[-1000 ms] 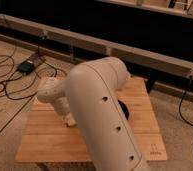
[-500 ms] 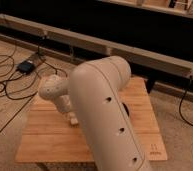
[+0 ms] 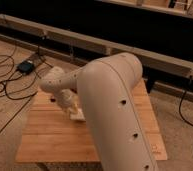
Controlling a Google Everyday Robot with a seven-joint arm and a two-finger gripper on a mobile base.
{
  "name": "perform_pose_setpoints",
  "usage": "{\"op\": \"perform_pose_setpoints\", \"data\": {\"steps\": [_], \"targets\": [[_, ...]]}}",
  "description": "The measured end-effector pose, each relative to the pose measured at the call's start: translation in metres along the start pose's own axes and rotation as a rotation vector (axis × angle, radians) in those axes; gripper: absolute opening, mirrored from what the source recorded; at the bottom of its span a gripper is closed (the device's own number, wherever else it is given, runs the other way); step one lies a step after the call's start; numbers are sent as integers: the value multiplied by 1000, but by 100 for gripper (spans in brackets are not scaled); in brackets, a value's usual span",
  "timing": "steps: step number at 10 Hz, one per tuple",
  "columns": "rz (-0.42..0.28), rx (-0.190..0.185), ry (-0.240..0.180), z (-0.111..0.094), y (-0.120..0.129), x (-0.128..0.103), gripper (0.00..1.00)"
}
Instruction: Place the white sponge in the ceramic bowl
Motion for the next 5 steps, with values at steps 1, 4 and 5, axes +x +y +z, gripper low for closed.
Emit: {"op": "perform_pose_setpoints", "data": {"steps": [1,4,5], "targets": [[15,-7,-21,-18,-6,-4,0],[63,7,-65,-52,-37,-12,0],[84,24,-75,-60,-52,-14,0]]}}
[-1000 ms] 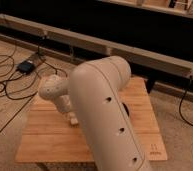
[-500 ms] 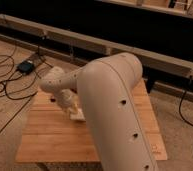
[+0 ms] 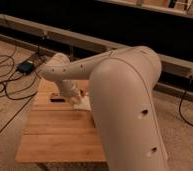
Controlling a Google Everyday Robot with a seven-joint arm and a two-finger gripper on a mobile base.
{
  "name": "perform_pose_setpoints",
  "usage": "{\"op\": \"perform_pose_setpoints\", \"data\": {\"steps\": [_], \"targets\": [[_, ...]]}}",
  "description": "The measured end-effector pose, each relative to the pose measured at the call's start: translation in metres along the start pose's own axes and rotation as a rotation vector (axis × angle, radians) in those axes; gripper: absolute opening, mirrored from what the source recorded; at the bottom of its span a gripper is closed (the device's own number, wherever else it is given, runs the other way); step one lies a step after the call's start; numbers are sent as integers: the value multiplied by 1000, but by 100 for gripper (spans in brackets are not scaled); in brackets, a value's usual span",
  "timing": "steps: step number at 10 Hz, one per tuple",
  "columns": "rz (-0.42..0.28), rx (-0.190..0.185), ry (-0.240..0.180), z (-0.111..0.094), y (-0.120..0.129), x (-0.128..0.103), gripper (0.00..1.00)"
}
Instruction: Place the white sponge in the ceramic bowl
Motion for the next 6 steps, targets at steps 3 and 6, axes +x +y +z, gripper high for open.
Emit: {"op": "perform_pose_setpoints", "data": {"steps": [3,6], "targets": [[74,40,0,-2,-49,-3,0],[135,25,1,9,-81,-5,0]]}}
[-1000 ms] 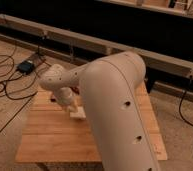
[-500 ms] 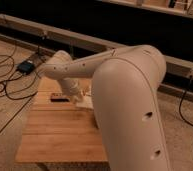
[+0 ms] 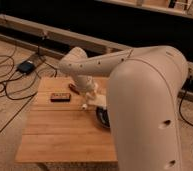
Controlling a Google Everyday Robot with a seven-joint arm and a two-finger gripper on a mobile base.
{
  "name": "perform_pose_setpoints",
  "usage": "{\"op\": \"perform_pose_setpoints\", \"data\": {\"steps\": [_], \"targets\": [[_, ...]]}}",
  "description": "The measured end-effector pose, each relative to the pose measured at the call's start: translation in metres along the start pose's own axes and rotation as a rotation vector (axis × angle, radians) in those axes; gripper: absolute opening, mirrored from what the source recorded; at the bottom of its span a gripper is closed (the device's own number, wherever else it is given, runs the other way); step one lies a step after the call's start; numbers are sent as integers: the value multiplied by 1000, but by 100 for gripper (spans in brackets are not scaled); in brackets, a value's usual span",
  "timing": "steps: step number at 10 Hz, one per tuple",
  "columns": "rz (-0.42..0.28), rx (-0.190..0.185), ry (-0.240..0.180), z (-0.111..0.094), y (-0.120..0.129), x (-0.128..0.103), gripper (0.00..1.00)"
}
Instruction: Place the white sponge in the ceramic bowl
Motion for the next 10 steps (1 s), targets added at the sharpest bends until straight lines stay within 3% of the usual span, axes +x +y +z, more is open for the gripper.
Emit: {"op": "perform_pose_setpoints", "data": {"steps": [3,7,9,10], "targets": [[39,-24,6,18,-28,-4,2],[62,-27,50,44,-52,3,43],[63,-25,69,51,-56,6,59],[64,-25,76,54,-57,7,62]]}}
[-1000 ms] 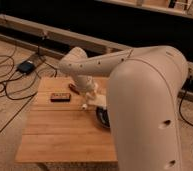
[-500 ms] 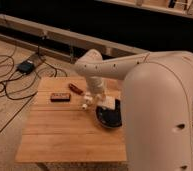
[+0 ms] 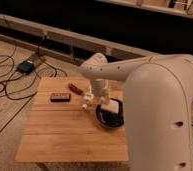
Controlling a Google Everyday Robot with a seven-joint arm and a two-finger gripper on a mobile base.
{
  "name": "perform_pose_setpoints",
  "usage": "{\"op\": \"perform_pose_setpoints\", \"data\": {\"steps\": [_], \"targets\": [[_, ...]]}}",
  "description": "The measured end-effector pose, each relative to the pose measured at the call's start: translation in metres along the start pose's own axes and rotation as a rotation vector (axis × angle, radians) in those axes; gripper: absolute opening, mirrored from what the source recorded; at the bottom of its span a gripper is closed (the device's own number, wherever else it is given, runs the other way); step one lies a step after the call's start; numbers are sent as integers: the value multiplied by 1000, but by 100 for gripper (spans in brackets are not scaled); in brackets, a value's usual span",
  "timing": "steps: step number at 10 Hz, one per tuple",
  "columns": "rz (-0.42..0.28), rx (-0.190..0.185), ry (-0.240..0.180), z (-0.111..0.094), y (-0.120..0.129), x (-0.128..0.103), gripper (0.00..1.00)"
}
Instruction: Place the white sponge in the ceramic bowl
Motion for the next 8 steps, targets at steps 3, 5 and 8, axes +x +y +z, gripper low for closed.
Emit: {"op": "perform_pose_setpoints", "data": {"steps": [3,5,8], "targets": [[1,-3,5,2,0,0,62],[2,-3,5,2,-1,0,62],[2,-2,4,2,-1,0,62]]}}
